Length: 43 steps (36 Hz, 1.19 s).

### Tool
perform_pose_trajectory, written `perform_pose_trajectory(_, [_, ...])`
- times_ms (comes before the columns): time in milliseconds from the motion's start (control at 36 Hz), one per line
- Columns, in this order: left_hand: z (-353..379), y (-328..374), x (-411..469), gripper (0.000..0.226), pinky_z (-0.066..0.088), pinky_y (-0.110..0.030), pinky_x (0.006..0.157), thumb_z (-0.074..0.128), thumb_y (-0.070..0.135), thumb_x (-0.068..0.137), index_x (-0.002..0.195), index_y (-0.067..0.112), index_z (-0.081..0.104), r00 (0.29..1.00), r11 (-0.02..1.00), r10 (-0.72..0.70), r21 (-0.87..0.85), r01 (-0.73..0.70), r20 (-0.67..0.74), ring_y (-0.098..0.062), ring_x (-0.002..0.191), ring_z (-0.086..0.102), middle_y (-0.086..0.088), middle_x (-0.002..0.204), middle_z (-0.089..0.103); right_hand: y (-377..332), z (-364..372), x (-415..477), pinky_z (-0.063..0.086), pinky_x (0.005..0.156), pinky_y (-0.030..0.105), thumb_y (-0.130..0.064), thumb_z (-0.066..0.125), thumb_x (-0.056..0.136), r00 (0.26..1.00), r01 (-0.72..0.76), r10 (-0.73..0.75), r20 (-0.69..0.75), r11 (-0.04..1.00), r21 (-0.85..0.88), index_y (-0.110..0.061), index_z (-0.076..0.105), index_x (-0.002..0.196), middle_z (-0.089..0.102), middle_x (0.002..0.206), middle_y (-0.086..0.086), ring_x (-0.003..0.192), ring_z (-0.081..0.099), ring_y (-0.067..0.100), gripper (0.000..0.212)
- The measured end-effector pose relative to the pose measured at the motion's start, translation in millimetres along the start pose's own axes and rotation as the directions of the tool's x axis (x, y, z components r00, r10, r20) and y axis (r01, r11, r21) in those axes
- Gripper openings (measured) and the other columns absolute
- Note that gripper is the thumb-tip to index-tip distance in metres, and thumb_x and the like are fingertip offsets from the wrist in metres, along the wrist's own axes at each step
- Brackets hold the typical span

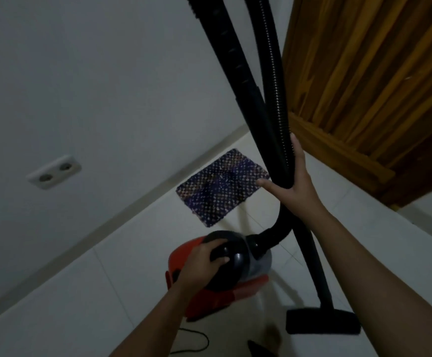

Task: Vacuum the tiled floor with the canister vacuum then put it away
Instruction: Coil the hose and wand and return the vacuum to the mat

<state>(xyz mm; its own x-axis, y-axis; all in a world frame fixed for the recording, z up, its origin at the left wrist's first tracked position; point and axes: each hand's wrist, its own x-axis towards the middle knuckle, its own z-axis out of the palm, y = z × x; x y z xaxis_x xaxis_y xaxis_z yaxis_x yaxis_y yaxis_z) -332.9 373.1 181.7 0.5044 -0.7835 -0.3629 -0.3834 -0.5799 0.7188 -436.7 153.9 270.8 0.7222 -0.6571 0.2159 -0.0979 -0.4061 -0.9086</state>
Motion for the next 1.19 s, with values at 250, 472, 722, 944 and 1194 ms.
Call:
perform_pose_trajectory(250, [-41,18,112,0.051,0.043,-0.04,0.105,0.07,0.006,0.079,0.128,0.015,0.058,0.977,0.981,-0.155,-0.138,0.136,-0.144,-0.026,0.122,0.054,-0.011,0.13,0.059,33,10,124,0.028,0.113,0.035,-0.051,0.076,0.071,1.0,-0.026,0.025,-0.017,0.999,-0.041,-0.032,0.007,0.153,0.025,0.144,-0.019,0.135,0.027,-0.001,0.109])
perform_pose_trajectory(472, [-67,8,214,0.053,0.039,-0.029,0.106,0.072,0.012,0.079,0.129,0.015,0.056,0.955,0.972,-0.212,-0.144,0.185,-0.207,-0.024,0.126,0.051,-0.008,0.132,0.059,88,34,224,0.02,0.099,-0.006,-0.026,0.079,0.077,0.997,0.008,-0.01,0.079,1.0,0.029,-0.047,0.003,0.144,0.013,0.136,-0.041,0.126,0.016,-0.029,0.103])
perform_pose_trajectory(722, [-89,-11,315,0.054,0.04,-0.029,0.105,0.069,0.012,0.083,0.133,0.014,0.052,0.931,0.952,-0.266,-0.219,0.213,-0.25,-0.025,0.127,0.049,-0.01,0.137,0.054,139,71,331,0.022,0.097,-0.007,-0.024,0.079,0.078,0.995,-0.025,0.017,0.103,0.997,0.07,-0.052,0.004,0.138,0.011,0.133,-0.045,0.122,0.015,-0.034,0.1])
perform_pose_trajectory(944, [-97,-30,396,0.051,0.043,-0.032,0.105,0.065,0.009,0.085,0.133,0.014,0.052,0.927,0.96,-0.254,-0.189,0.207,-0.277,-0.025,0.124,0.053,-0.01,0.135,0.056,187,104,407,0.025,0.091,-0.008,-0.016,0.081,0.074,1.0,0.006,-0.008,0.02,0.998,0.067,-0.031,0.01,0.142,0.024,0.132,-0.024,0.12,0.026,-0.024,0.1])
perform_pose_trajectory(1194, [-69,-70,478,0.046,0.038,-0.021,0.097,0.065,0.003,0.084,0.129,0.013,0.056,0.862,0.926,-0.329,-0.312,0.214,-0.386,-0.021,0.122,0.052,-0.012,0.132,0.057,273,131,457,0.029,0.102,0.007,-0.013,0.084,0.069,0.987,0.053,-0.077,0.139,0.983,0.174,-0.045,0.01,0.139,0.017,0.129,-0.038,0.117,0.024,-0.031,0.106])
